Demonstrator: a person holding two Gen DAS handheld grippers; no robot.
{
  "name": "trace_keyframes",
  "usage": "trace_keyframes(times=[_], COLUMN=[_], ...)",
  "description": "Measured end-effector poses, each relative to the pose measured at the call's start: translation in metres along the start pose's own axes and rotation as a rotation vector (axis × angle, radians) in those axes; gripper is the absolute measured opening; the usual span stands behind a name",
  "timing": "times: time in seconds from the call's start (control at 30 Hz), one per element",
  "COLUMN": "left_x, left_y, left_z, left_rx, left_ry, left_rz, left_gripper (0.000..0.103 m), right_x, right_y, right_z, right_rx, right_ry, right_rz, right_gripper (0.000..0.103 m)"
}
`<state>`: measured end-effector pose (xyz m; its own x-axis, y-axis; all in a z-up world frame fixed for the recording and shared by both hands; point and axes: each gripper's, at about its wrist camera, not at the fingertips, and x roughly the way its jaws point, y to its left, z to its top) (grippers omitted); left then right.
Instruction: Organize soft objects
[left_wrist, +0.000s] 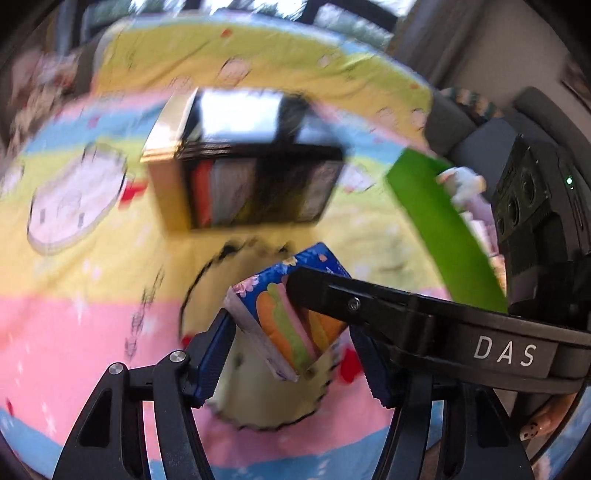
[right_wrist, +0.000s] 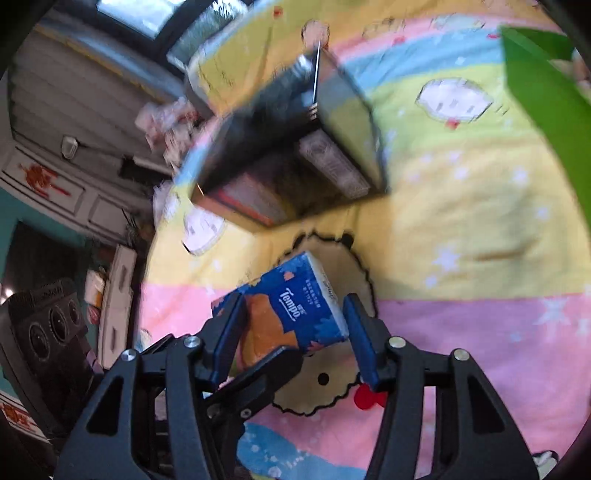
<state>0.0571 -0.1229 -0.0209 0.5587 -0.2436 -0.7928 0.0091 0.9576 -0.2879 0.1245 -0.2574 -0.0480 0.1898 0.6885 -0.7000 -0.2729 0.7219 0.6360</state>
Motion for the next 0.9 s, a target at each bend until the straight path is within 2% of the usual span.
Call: trace_keyframes(times=[0.1,0.27,0.37,0.47,0.53,0.7,0.9], left_x=[-0.011,-0.011,0.003,0.022,0.034,0.058,0.077], left_y=[-0.038,-0.120,-0.159,-0.188,-0.203,-0.214,-0.218], left_z=[0.022,0.044,0.051,0.051,0.051,0.044,0.037], left_rx=[0.088,0.286,0.368,0.429,0.448,0.452,0.427], left_ry=[-0.073,-0.173,-0.182,-0.166,-0.145,-0.087,-0.001], left_rz=[-0.062,-0.166,-0.242,-0.305,-0.324,-0.353,-0.380], left_gripper=[0.065,0.065,0.065,0.065,0.065,0.065,0.067], right_x=[-0.046,-0.135,-0.171,-0.192,-0.198,-0.199,-0.190], right_y=[-0.005,-0.030,-0.057,-0.081,-0.093,-0.123,-0.134], right_z=[0.005,0.004,-0.003,-0.010,-0.013,-0.013,-0.015], right_rx=[0.017,0.077,0.151,0.214,0.236,0.331,0.392], right_ry=[-0.133,-0.381,-0.495,-0.568,-0.585,-0.584,-0.556], right_rz=[-0.013,-0.094,-0.136,-0.206,-0.247,-0.305,-0.356], right_gripper=[0.054,0.055,0.055,0.055,0.055,0.055,0.057])
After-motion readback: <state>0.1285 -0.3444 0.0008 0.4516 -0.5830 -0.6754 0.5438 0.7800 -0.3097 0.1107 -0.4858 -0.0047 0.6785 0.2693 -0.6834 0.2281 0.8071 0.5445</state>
